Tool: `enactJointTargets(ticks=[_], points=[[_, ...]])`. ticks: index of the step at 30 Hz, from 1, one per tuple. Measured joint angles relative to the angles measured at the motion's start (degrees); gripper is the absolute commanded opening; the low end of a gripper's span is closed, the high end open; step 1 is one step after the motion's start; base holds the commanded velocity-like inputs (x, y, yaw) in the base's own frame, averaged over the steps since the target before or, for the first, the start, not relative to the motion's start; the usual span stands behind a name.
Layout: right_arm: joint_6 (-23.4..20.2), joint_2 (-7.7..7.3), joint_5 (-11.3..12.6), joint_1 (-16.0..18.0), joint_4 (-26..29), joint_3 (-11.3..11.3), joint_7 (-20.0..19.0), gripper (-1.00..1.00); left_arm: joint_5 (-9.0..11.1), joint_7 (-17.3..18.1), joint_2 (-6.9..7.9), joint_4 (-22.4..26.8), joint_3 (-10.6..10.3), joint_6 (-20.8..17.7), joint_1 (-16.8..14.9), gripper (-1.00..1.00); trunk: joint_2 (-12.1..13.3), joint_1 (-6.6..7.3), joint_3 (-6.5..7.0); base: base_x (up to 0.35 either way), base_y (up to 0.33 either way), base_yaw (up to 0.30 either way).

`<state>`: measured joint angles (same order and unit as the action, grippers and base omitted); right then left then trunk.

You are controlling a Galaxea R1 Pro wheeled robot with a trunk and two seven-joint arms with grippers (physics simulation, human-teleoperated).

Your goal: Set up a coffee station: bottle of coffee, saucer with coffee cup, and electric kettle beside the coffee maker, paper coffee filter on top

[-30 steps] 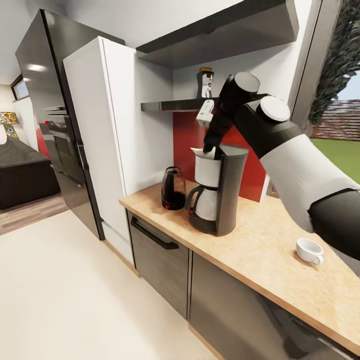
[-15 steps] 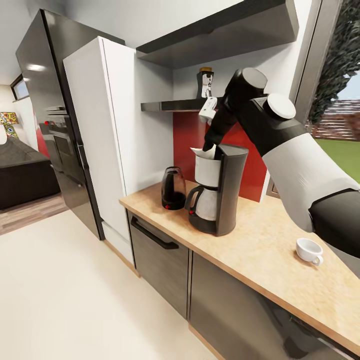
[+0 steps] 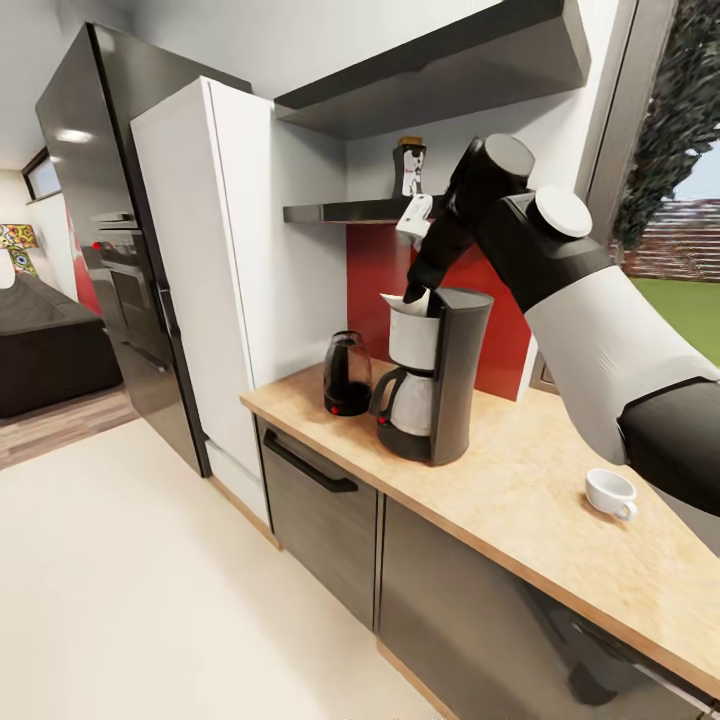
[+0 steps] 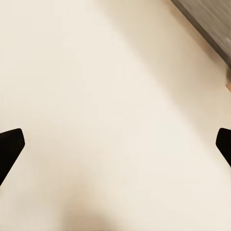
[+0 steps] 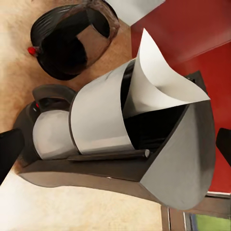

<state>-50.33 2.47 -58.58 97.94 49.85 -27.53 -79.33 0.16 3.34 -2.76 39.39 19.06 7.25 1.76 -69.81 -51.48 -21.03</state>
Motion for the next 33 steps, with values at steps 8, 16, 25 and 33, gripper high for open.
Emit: enactJointTargets(ticks=[8, 16, 25, 33], points=[[-0.07, 0.06, 0.94, -0.27, 3.15, 0.06, -5.47, 1.0, 0.0, 0.0, 0.01, 0.0, 0.0, 0.0, 0.0, 1.0, 0.0, 0.0, 0.0, -0.006, 0.0, 0.0], [-0.15, 0.12, 8.53, -0.72, 3.32, -0.01, -6.86, 1.0, 0.0, 0.0, 0.01, 0.0, 0.0, 0.0, 0.0, 1.0, 0.0, 0.0, 0.0, 0.0, 0.0, 0.0], [-2.2, 2.21, 15.71, -3.3, 3.13, -0.2, -6.7, 1.0, 0.0, 0.0, 0.01, 0.0, 0.0, 0.0, 0.0, 1.0, 0.01, 0.0, -0.01, 0.0, 0.0, 0.0], [-2.38, 4.61, 23.06, -25.77, 3.34, -0.12, -6.32, 1.0, 0.07, 0.0, -0.05, 0.01, 0.0, -0.01, 0.0, 1.0, 0.02, 0.0, -0.02, 0.0, 0.0, 0.0]])
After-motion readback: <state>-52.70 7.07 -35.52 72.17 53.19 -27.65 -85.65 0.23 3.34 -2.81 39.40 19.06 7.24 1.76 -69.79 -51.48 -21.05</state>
